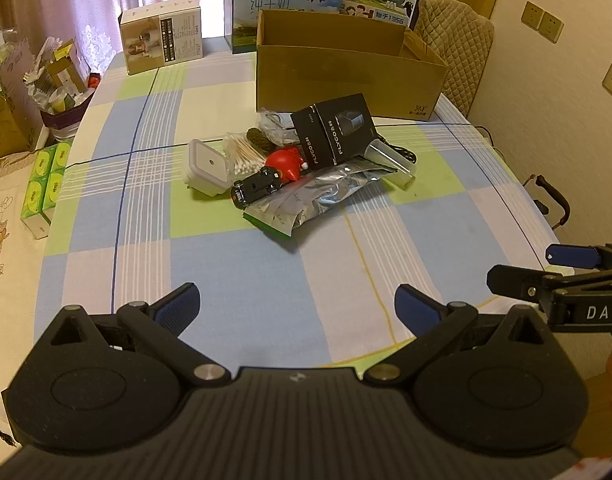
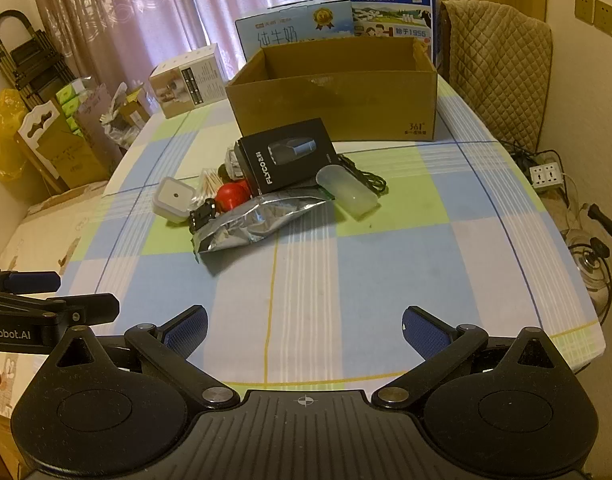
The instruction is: Organize objects
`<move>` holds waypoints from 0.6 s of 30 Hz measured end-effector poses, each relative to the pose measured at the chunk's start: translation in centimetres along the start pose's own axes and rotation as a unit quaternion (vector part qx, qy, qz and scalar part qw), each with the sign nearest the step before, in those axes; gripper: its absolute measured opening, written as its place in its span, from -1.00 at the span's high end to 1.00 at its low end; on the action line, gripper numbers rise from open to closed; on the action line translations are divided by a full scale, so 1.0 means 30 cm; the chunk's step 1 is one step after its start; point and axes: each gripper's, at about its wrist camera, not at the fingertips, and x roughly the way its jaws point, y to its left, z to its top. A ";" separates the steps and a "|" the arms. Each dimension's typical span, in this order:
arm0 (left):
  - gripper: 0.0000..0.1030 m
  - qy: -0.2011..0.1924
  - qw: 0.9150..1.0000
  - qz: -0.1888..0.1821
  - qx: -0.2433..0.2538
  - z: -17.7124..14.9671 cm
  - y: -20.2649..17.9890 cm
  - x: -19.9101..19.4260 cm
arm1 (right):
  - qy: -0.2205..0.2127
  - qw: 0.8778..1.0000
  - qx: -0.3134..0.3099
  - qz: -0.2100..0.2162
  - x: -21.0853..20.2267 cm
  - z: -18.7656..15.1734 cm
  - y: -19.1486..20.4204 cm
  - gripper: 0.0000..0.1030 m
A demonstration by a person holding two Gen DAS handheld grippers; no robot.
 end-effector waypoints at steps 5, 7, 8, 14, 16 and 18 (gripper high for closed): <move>-0.99 0.000 1.000 0.000 0.000 0.000 0.001 -0.001 | 0.000 1.000 0.000 0.000 0.001 0.001 0.000 -0.96; -0.99 0.000 1.000 0.000 0.000 0.000 0.001 -0.001 | 0.000 1.000 0.000 0.000 0.002 0.001 -0.001 -0.96; -0.99 0.000 1.000 0.000 0.000 0.000 0.000 0.000 | 0.000 1.000 0.000 0.000 0.002 0.002 -0.002 -0.96; -0.99 0.000 1.000 0.000 0.000 0.000 0.001 -0.001 | 0.000 1.000 0.000 0.000 0.003 0.004 -0.006 -0.96; -0.99 0.000 1.000 0.000 0.000 0.000 0.001 -0.001 | 0.000 1.000 -0.001 0.001 0.003 0.006 -0.008 -0.96; -0.99 0.000 1.000 0.000 0.000 0.000 0.001 -0.001 | -0.001 1.000 -0.002 0.001 0.003 0.008 -0.009 -0.96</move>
